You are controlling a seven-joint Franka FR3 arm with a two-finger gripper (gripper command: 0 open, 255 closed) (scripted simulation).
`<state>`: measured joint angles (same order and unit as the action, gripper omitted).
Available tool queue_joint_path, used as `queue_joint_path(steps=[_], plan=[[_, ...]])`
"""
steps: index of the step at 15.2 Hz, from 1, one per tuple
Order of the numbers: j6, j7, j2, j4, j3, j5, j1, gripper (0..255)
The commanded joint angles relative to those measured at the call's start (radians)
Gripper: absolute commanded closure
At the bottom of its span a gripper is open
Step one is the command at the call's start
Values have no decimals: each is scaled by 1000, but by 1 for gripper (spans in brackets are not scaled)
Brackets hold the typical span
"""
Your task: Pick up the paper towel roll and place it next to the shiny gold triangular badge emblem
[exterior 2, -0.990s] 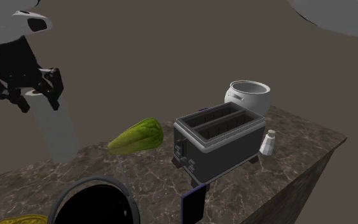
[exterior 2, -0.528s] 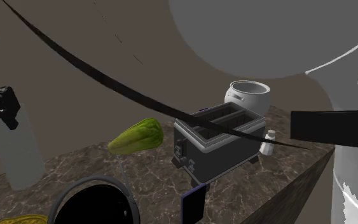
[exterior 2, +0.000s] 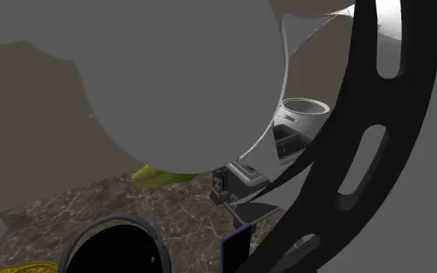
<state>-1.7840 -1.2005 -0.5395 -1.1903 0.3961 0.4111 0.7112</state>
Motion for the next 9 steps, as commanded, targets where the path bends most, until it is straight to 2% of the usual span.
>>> queue_joint_path(steps=[1, 3, 6, 9], plan=[[34, -25, -74, 100, -4, 23, 52, 255], [83, -39, -165, 237, -13, 46, 113, 255], [195, -28, -345, 536, -39, 75, 221, 255], [127, -51, -306, 422, -32, 71, 195, 255]])
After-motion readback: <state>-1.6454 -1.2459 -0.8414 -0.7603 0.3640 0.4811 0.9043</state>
